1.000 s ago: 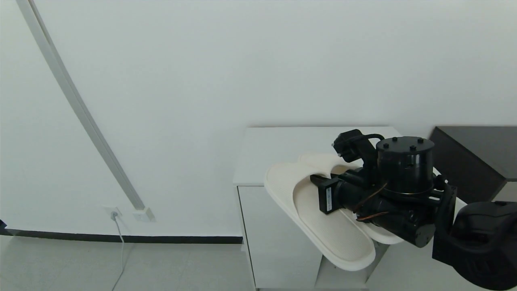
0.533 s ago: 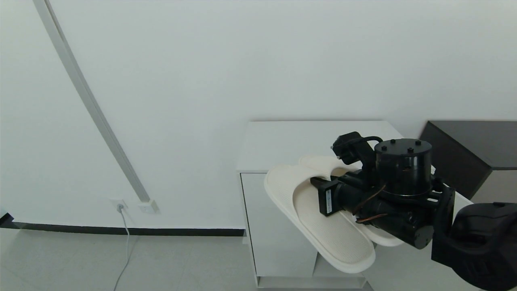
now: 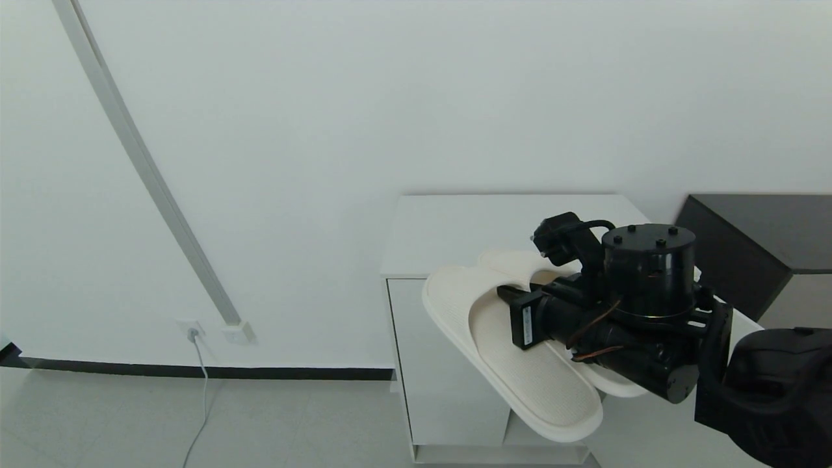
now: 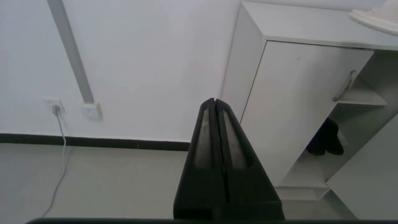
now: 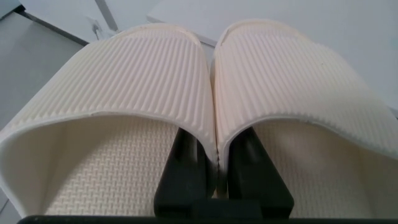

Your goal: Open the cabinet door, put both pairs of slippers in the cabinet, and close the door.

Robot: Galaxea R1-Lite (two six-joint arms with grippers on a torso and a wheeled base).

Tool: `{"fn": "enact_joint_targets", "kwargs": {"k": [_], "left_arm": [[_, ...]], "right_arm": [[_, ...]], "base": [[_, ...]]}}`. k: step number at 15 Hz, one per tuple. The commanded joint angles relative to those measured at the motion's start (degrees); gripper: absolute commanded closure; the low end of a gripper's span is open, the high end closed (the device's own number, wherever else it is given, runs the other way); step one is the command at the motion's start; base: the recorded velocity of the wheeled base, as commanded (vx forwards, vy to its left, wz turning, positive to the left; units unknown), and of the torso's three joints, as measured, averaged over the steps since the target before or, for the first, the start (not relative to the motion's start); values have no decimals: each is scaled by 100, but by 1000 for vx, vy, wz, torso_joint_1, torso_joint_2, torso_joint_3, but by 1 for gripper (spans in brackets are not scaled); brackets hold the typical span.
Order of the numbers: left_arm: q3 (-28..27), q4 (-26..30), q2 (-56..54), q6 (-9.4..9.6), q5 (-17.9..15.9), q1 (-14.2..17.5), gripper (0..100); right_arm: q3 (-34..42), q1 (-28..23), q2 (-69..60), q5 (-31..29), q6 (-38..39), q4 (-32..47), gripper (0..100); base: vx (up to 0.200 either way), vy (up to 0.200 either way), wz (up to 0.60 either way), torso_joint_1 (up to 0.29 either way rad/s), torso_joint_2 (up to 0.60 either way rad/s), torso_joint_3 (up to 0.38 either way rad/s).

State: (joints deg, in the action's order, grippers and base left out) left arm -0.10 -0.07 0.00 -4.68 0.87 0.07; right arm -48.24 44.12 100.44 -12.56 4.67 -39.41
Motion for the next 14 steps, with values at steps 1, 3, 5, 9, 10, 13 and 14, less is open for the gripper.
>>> {"fn": "enact_joint_targets", "kwargs": {"k": [1,3,5,9,10,13,14], "left_arm": [[1,-1,9,2,1,1,100],[1,-1,9,2,1,1,100],[1,-1,9,2,1,1,100],[1,-1,9,2,1,1,100],[1,-1,9,2,1,1,100],[1,-1,9,2,1,1,100],[1,-1,9,2,1,1,100]], "right_arm": [[-1,0,20,-1,-1,-5,100],[7,0,20,-1,-1,-5,100],[7,0,11,-1,-1,4,100],[16,0,11,-1,-1,-5,100],[25,0,2,-1,-1,-5,100],[25,0,2,-1,-1,-5,100],[25,0,2,-1,-1,-5,100]], "base": [[0,-200,0,2,7,7],[0,-200,0,0,2,5],[0,-200,0,2,0,5],[0,-200,0,4,5,-1],[0,-200,0,-2,7,7],[0,-200,0,5,1,-2],[0,-200,0,2,2,7]]}}
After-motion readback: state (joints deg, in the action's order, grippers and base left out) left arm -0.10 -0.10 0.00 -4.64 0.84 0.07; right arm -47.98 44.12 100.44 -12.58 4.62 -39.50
